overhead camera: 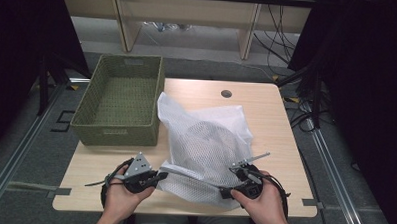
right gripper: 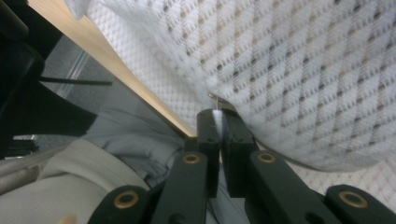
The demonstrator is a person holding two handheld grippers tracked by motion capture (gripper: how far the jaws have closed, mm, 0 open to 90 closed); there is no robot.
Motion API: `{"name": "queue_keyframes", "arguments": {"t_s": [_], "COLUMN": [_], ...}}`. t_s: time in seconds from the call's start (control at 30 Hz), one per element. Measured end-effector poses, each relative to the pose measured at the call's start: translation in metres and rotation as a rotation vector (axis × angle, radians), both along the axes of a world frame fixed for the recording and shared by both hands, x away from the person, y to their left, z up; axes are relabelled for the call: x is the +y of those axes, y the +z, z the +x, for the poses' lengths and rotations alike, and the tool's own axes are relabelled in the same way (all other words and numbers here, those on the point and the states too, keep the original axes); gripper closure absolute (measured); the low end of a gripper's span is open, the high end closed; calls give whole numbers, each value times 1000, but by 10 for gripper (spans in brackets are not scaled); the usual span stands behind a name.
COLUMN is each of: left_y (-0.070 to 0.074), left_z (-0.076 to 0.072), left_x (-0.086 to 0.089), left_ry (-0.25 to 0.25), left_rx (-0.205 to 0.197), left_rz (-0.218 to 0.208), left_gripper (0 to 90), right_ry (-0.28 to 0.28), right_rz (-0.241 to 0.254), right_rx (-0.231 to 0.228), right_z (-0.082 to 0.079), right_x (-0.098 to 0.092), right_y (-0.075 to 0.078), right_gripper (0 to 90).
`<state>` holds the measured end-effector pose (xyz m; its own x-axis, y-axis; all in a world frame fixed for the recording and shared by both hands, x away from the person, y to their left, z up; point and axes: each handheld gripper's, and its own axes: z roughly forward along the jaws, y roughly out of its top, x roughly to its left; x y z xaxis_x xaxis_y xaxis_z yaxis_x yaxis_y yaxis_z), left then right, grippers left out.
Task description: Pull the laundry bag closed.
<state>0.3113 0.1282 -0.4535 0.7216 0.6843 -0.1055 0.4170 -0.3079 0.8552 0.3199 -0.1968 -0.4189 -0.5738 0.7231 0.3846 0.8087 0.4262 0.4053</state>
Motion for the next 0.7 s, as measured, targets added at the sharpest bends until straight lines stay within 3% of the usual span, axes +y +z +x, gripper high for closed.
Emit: {"name": "queue_keyframes", "arguments": {"t_s": [0.1,0.17,0.27,0.3,0.33,0.37,0.4,0.43,0.47,0.6,0.63,0.7], "left_y": [0,-1,-2,-3,-4,-3,-4,-4,-4,-4,-5,-4], "left_z": [1,1,0,0,-1,1,-1,-1,1,1,-1,0], "left_x": [2,4,5,4,2,4,3,2,5,5,4,5], "left_ry": [6,15,15,13,25,8,22,24,11,11,22,13], "left_rx": [-2,-8,3,4,20,5,24,22,2,5,24,9], "left_rz": [17,-3,-1,-9,-19,6,-20,-22,3,8,0,-2], "left_gripper": [885,885,885,885,885,885,885,885,885,885,885,885], "right_ry": [-5,-11,-26,-54,-41,-51,-66,-57,-35,-40,-42,-44], "right_rz": [-7,-12,-7,-12,-15,-21,-22,-19,-22,-18,-20,-31], "right_rx": [1,2,13,27,1,13,31,20,6,18,18,18], "right_z": [-1,0,-1,-3,-3,-4,-5,-4,-3,-3,-3,-2], "right_x": [-2,-6,-11,-11,-12,-12,-11,-12,-13,-14,-13,-14], "right_y": [-1,-3,-5,-4,-5,-5,-4,-6,-7,-8,-9,-11], "right_gripper": [883,883,883,882,882,882,882,883,883,883,883,883]}}
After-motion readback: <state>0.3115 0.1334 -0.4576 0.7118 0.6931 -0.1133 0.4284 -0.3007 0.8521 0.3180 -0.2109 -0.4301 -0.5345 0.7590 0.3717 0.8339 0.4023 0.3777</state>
